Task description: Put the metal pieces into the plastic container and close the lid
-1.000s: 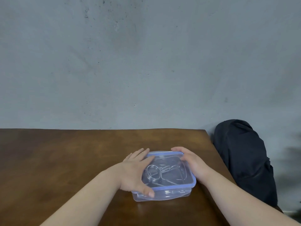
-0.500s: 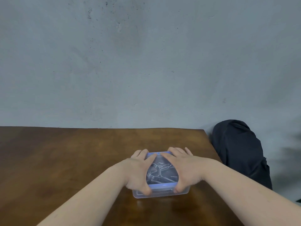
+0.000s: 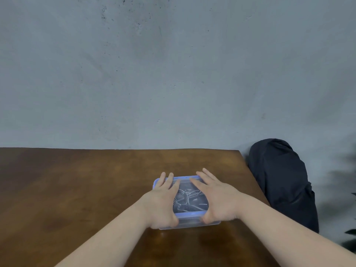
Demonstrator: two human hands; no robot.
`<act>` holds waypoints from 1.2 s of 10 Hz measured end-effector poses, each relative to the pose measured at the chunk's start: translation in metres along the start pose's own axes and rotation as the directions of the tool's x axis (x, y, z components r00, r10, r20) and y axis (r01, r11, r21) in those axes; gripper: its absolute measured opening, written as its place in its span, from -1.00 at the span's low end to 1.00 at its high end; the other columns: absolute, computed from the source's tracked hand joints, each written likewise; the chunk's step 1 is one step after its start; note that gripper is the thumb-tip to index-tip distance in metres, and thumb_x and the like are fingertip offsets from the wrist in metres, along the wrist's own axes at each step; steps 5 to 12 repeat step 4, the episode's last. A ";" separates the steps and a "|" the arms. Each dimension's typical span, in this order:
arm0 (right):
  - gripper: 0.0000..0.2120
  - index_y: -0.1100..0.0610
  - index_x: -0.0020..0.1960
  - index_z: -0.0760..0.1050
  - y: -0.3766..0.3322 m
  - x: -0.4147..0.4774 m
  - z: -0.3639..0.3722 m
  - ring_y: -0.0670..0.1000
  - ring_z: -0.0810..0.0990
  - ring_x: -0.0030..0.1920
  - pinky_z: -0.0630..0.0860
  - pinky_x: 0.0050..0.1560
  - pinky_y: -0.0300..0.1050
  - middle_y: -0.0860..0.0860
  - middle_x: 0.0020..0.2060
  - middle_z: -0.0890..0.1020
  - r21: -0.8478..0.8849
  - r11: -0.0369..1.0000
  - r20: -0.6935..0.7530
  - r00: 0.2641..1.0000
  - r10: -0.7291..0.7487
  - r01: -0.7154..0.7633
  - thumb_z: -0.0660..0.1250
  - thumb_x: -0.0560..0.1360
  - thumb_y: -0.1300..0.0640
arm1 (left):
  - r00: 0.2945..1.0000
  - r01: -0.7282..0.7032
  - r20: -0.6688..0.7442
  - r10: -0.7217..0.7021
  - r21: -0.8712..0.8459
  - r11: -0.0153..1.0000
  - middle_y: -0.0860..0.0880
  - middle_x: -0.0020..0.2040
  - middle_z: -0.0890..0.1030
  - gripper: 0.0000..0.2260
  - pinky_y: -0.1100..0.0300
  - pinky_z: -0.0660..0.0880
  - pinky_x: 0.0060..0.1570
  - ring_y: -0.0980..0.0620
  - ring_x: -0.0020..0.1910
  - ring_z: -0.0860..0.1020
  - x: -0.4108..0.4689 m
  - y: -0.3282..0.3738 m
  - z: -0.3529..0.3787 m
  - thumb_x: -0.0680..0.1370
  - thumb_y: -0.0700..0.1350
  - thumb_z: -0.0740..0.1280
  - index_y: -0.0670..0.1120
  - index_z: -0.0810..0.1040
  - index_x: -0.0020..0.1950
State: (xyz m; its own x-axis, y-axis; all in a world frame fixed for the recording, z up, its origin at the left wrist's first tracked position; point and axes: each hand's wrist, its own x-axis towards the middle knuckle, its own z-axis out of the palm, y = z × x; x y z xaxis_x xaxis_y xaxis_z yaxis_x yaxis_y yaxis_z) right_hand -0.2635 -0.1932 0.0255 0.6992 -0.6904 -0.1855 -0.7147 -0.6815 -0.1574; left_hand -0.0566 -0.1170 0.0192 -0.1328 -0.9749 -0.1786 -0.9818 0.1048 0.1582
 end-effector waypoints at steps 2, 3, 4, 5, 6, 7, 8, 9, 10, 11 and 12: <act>0.10 -0.05 0.67 -0.17 -0.003 -0.005 0.003 -0.10 -0.42 0.58 0.26 0.51 0.01 -0.12 0.66 -0.26 0.025 1.000 -0.044 0.999 0.010 -0.009 0.40 0.35 -0.24 | 0.994 -0.051 -0.097 0.041 -0.094 0.994 0.08 0.67 -0.15 -0.02 0.10 0.10 0.57 0.09 0.61 -0.26 -0.003 -0.011 0.006 0.39 0.14 0.42 0.01 -0.08 0.65; 0.18 -0.10 0.66 -0.20 -0.005 -0.010 0.004 -0.12 -0.46 0.56 0.23 0.55 0.11 -0.17 0.62 -0.35 0.087 0.996 -0.018 1.000 0.026 -0.024 0.48 0.31 -0.30 | 0.994 -0.065 -0.093 0.055 -0.114 0.991 0.19 0.62 -0.16 0.12 -0.10 -0.08 0.60 0.09 0.60 -0.32 -0.007 -0.010 0.004 0.27 0.30 0.51 0.08 -0.07 0.65; 0.18 -0.14 0.66 -0.20 -0.003 -0.020 -0.007 -0.13 -0.49 0.55 0.14 0.57 0.20 -0.22 0.60 -0.38 0.155 0.988 -0.001 1.000 0.022 -0.021 0.47 0.30 -0.38 | 0.993 -0.080 -0.098 0.068 -0.122 0.989 0.14 0.64 -0.15 0.24 -0.14 -0.23 0.57 0.09 0.60 -0.32 -0.013 -0.015 -0.010 0.11 0.58 0.35 0.11 -0.04 0.64; 0.18 -0.14 0.66 -0.20 -0.003 -0.020 -0.007 -0.13 -0.49 0.55 0.14 0.57 0.20 -0.22 0.60 -0.38 0.155 0.988 -0.001 1.000 0.022 -0.021 0.47 0.30 -0.38 | 0.993 -0.080 -0.098 0.068 -0.122 0.989 0.14 0.64 -0.15 0.24 -0.14 -0.23 0.57 0.09 0.60 -0.32 -0.013 -0.015 -0.010 0.11 0.58 0.35 0.11 -0.04 0.64; 0.18 -0.14 0.66 -0.20 -0.003 -0.020 -0.007 -0.13 -0.49 0.55 0.14 0.57 0.20 -0.22 0.60 -0.38 0.155 0.988 -0.001 1.000 0.022 -0.021 0.47 0.30 -0.38 | 0.993 -0.080 -0.098 0.068 -0.122 0.989 0.14 0.64 -0.15 0.24 -0.14 -0.23 0.57 0.09 0.60 -0.32 -0.013 -0.015 -0.010 0.11 0.58 0.35 0.11 -0.04 0.64; 0.18 -0.14 0.66 -0.20 -0.003 -0.020 -0.007 -0.13 -0.49 0.55 0.14 0.57 0.20 -0.22 0.60 -0.38 0.155 0.988 -0.001 1.000 0.022 -0.021 0.47 0.30 -0.38 | 0.993 -0.080 -0.098 0.068 -0.122 0.989 0.14 0.64 -0.15 0.24 -0.14 -0.23 0.57 0.09 0.60 -0.32 -0.013 -0.015 -0.010 0.11 0.58 0.35 0.11 -0.04 0.64; 0.18 -0.14 0.66 -0.20 -0.003 -0.020 -0.007 -0.13 -0.49 0.55 0.14 0.57 0.20 -0.22 0.60 -0.38 0.155 0.988 -0.001 1.000 0.022 -0.021 0.47 0.30 -0.38 | 0.993 -0.080 -0.098 0.068 -0.122 0.989 0.14 0.64 -0.15 0.24 -0.14 -0.23 0.57 0.09 0.60 -0.32 -0.013 -0.015 -0.010 0.11 0.58 0.35 0.11 -0.04 0.64; 0.18 -0.14 0.66 -0.20 -0.003 -0.020 -0.007 -0.13 -0.49 0.55 0.14 0.57 0.20 -0.22 0.60 -0.38 0.155 0.988 -0.001 1.000 0.022 -0.021 0.47 0.30 -0.38 | 0.993 -0.080 -0.098 0.068 -0.122 0.989 0.14 0.64 -0.15 0.24 -0.14 -0.23 0.57 0.09 0.60 -0.32 -0.013 -0.015 -0.010 0.11 0.58 0.35 0.11 -0.04 0.64; 0.18 -0.14 0.66 -0.20 -0.003 -0.020 -0.007 -0.13 -0.49 0.55 0.14 0.57 0.20 -0.22 0.60 -0.38 0.155 0.988 -0.001 1.000 0.022 -0.021 0.47 0.30 -0.38 | 0.993 -0.080 -0.098 0.068 -0.122 0.989 0.14 0.64 -0.15 0.24 -0.14 -0.23 0.57 0.09 0.60 -0.32 -0.013 -0.015 -0.010 0.11 0.58 0.35 0.11 -0.04 0.64; 0.18 -0.14 0.66 -0.20 -0.003 -0.020 -0.007 -0.13 -0.49 0.55 0.14 0.57 0.20 -0.22 0.60 -0.38 0.155 0.988 -0.001 1.000 0.022 -0.021 0.47 0.30 -0.38 | 0.993 -0.080 -0.098 0.068 -0.122 0.989 0.14 0.64 -0.15 0.24 -0.14 -0.23 0.57 0.09 0.60 -0.32 -0.013 -0.015 -0.010 0.11 0.58 0.35 0.11 -0.04 0.64; 0.18 -0.14 0.66 -0.20 -0.003 -0.020 -0.007 -0.13 -0.49 0.55 0.14 0.57 0.20 -0.22 0.60 -0.38 0.155 0.988 -0.001 1.000 0.022 -0.021 0.47 0.30 -0.38 | 0.993 -0.080 -0.098 0.068 -0.122 0.989 0.14 0.64 -0.15 0.24 -0.14 -0.23 0.57 0.09 0.60 -0.32 -0.013 -0.015 -0.010 0.11 0.58 0.35 0.11 -0.04 0.64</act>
